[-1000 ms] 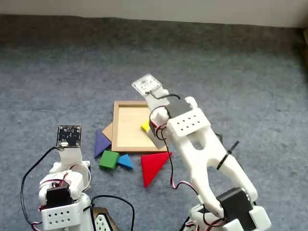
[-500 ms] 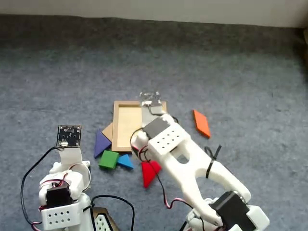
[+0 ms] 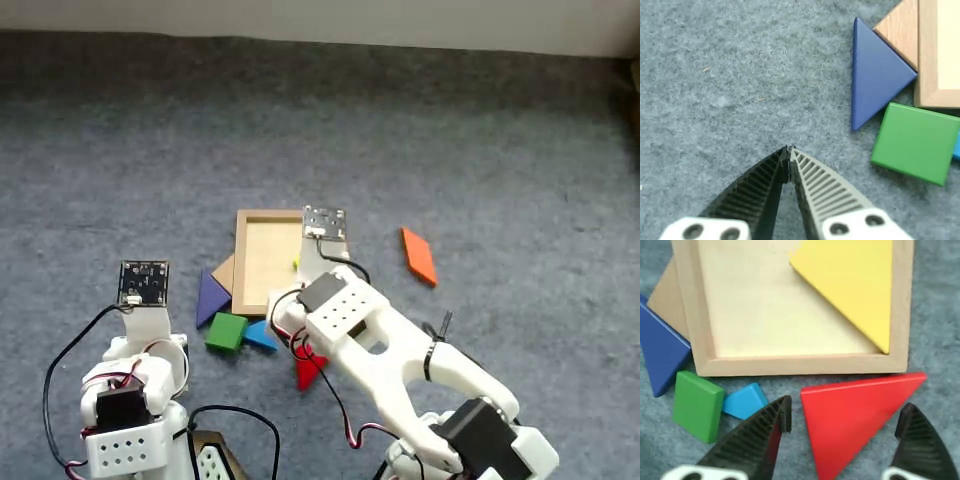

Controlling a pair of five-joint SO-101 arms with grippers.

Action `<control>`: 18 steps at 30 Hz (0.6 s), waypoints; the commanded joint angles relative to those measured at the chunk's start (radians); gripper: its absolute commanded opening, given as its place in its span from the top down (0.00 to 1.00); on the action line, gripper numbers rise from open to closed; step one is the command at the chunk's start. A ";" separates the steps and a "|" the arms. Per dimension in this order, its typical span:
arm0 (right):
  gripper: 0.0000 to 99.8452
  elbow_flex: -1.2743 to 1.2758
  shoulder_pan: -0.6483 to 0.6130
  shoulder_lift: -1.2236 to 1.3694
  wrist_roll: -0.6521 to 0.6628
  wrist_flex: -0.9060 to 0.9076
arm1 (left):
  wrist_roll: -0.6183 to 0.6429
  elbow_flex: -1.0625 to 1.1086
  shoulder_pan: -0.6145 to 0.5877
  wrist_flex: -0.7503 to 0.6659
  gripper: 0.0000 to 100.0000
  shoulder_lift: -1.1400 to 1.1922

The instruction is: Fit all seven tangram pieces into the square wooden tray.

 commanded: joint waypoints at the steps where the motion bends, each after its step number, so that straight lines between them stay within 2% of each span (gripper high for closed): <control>1: 0.67 -0.015 -0.007 -0.024 -0.043 -0.013 | -0.002 0.021 -0.013 0.005 0.97 -0.030; 9: 0.67 -0.214 -0.005 0.225 -0.106 0.047 | -0.002 0.021 -0.013 0.005 0.97 -0.030; 18: 0.67 -0.285 0.016 0.257 -0.147 0.061 | -0.002 0.021 -0.013 0.005 0.97 -0.030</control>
